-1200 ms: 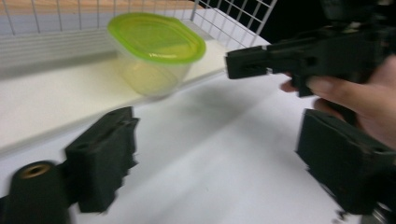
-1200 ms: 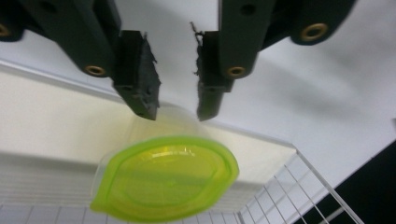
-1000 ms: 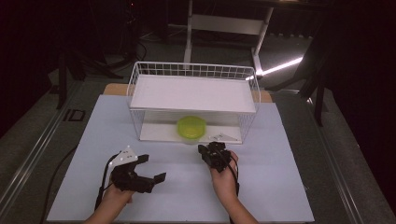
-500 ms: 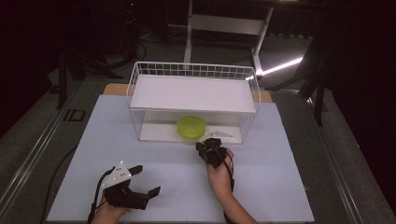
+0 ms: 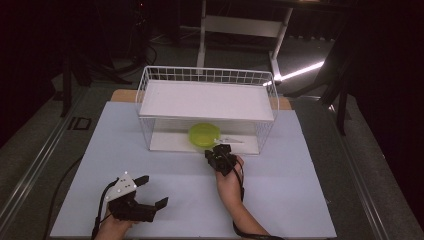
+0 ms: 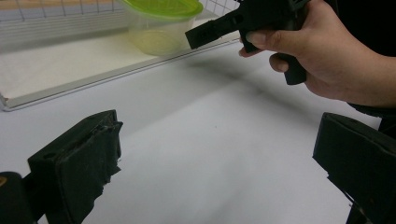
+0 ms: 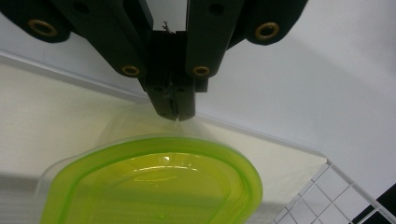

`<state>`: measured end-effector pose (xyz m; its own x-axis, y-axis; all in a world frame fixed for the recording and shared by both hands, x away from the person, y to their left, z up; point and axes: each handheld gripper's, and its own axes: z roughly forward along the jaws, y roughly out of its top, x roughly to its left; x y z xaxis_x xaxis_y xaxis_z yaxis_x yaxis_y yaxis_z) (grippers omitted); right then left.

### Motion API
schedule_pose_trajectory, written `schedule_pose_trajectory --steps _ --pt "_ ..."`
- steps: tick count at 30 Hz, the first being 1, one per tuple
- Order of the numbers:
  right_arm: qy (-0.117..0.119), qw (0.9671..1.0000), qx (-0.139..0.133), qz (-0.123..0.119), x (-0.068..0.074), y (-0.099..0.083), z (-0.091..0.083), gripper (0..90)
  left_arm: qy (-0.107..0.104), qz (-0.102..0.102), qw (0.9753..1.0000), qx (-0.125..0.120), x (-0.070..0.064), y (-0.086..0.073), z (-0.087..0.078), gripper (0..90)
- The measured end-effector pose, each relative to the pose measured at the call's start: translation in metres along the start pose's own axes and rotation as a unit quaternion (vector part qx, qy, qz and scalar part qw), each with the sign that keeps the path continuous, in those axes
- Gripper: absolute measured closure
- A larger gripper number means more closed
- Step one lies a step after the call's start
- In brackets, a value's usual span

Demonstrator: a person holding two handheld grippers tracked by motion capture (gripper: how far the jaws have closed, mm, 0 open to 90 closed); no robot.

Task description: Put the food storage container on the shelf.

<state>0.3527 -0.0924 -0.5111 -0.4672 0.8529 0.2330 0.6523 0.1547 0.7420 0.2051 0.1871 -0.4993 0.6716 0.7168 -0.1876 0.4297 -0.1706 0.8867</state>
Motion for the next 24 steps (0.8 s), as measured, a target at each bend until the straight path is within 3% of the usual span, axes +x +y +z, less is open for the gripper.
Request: schedule_pose_trajectory --steps 24 --pt "-0.009 0.9996 -0.007 0.027 -0.009 0.015 0.019 89.4 -0.004 -0.001 1.0 -0.001 0.001 -0.003 0.002 1.7"
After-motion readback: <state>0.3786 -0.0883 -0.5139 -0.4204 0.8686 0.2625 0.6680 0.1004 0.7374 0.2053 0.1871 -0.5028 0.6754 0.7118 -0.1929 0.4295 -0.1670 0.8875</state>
